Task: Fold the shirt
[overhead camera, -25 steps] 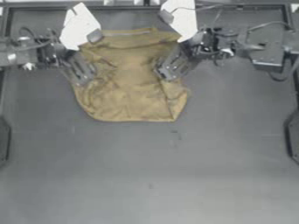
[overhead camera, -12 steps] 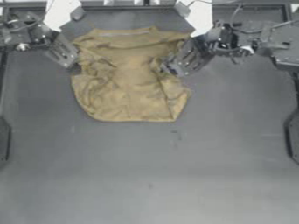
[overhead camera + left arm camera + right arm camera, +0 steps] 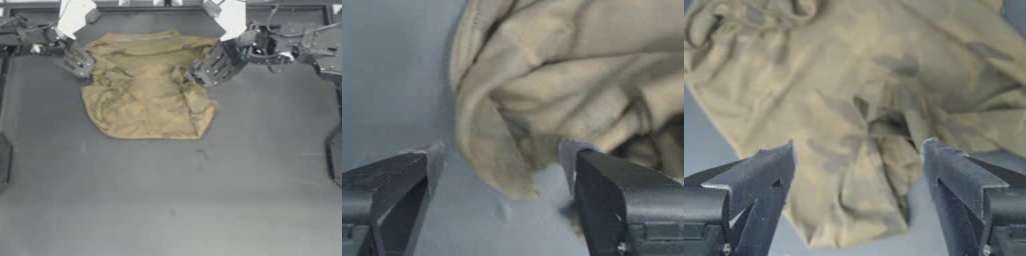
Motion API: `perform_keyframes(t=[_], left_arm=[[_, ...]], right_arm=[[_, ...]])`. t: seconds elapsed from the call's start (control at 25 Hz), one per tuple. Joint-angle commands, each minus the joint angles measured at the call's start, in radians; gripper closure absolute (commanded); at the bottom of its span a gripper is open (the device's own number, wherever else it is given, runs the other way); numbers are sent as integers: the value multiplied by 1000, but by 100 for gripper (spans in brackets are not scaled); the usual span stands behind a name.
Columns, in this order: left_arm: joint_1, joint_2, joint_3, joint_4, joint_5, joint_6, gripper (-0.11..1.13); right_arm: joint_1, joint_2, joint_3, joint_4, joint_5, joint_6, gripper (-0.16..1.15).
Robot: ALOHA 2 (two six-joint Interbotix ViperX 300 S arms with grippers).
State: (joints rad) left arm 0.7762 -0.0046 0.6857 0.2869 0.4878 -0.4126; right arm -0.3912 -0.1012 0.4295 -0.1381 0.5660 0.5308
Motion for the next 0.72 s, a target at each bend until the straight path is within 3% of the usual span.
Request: perform_keyframes(t=[0.04, 0.2, 0.32, 0.44, 0.64, 0.72], left_arm=[[14, -9, -12, -3, -23, 3, 4], [23, 18, -18, -3, -28, 9, 6], [28, 29, -23, -3, -29, 11, 16], [29, 35, -29, -3, -29, 11, 43], [23, 32, -34, -3, -28, 40, 108], [23, 29, -34, -6, -23, 40, 106]], right_arm=[[0, -37, -11, 2, -8, 2, -2], [0, -37, -11, 3, -20, 2, -2], [2, -37, -11, 5, -21, 2, -1], [3, -37, -14, 5, -21, 2, -1], [6, -37, -18, 5, -21, 2, -1], [8, -37, -18, 5, -23, 2, -1]])
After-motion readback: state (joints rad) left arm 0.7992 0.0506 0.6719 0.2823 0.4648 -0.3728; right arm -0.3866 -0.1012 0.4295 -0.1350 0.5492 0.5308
